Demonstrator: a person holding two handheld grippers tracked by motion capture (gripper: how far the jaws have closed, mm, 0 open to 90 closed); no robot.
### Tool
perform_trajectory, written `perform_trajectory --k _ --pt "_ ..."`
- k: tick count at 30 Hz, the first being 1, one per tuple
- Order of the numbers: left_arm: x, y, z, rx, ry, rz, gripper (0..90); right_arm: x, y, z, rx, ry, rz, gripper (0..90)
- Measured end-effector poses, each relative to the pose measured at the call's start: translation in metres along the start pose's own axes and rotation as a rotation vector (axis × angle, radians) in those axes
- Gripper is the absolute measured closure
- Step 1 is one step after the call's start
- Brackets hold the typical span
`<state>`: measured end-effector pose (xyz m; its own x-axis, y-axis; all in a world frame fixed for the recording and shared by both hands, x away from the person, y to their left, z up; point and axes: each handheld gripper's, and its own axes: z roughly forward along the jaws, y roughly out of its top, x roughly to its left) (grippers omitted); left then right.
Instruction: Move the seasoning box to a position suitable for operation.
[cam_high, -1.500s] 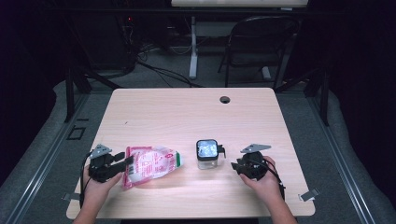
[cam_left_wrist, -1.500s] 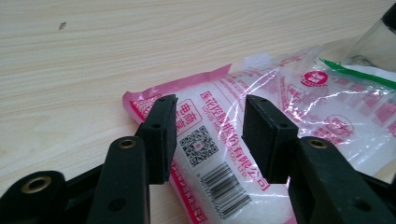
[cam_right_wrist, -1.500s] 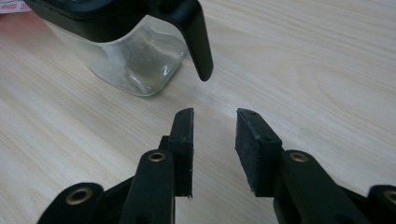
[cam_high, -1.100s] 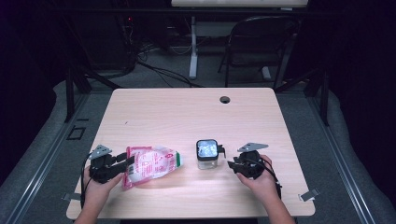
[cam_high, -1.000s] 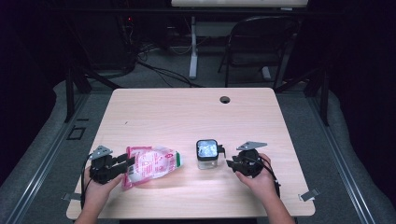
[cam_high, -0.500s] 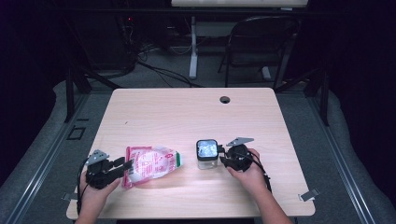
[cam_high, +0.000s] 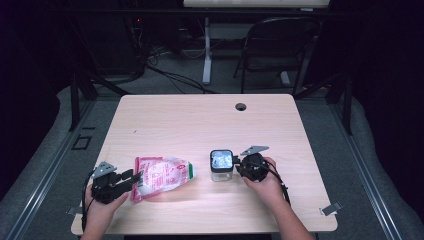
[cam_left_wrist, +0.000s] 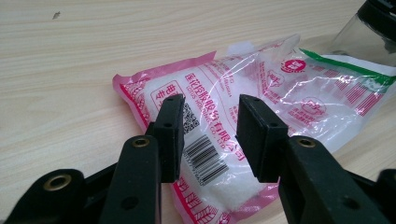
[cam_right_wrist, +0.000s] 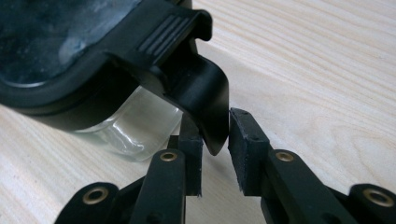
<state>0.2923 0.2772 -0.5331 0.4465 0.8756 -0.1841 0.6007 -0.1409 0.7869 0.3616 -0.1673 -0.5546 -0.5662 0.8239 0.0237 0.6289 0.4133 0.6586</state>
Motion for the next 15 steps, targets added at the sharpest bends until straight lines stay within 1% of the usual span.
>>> perform_trajectory --k 1,2,3,5,7,9,10,13,14,15 --pt "0.000 0.000 0.000 0.002 -0.003 0.002 61.7 0.000 0.000 0.000 0.000 0.000 0.000 76.0" --pt "-0.001 0.001 0.001 0.002 -0.005 0.004 61.6 0.001 0.000 0.000 -0.001 0.004 -0.007 76.1" --pt "-0.001 0.001 0.001 0.004 -0.007 0.003 61.7 0.001 -0.001 -0.002 0.011 0.000 -0.022 76.3" --pt "-0.001 0.002 0.002 0.000 -0.009 0.008 61.6 0.004 -0.002 -0.003 0.011 0.002 -0.036 76.7" --pt "-0.002 0.003 0.003 -0.002 -0.012 0.009 61.6 0.005 -0.003 -0.004 0.018 -0.013 -0.061 77.0" --pt "-0.003 0.004 0.003 0.001 -0.016 0.014 61.6 0.008 -0.005 -0.006 0.022 -0.012 -0.070 77.1" --pt "-0.004 0.005 0.005 0.000 -0.019 0.019 61.7 0.010 -0.007 -0.008 0.025 -0.001 -0.078 77.2" --pt "-0.006 0.007 0.006 0.001 -0.025 0.025 61.7 0.013 -0.008 -0.010 0.027 -0.001 -0.089 77.3" --pt "-0.008 0.007 0.007 -0.005 -0.028 0.029 61.7 0.014 -0.009 -0.010 0.021 0.011 -0.091 77.5" --pt "-0.009 0.008 0.007 -0.001 -0.029 0.033 61.7 0.016 -0.009 -0.012 0.035 0.005 -0.104 77.8"
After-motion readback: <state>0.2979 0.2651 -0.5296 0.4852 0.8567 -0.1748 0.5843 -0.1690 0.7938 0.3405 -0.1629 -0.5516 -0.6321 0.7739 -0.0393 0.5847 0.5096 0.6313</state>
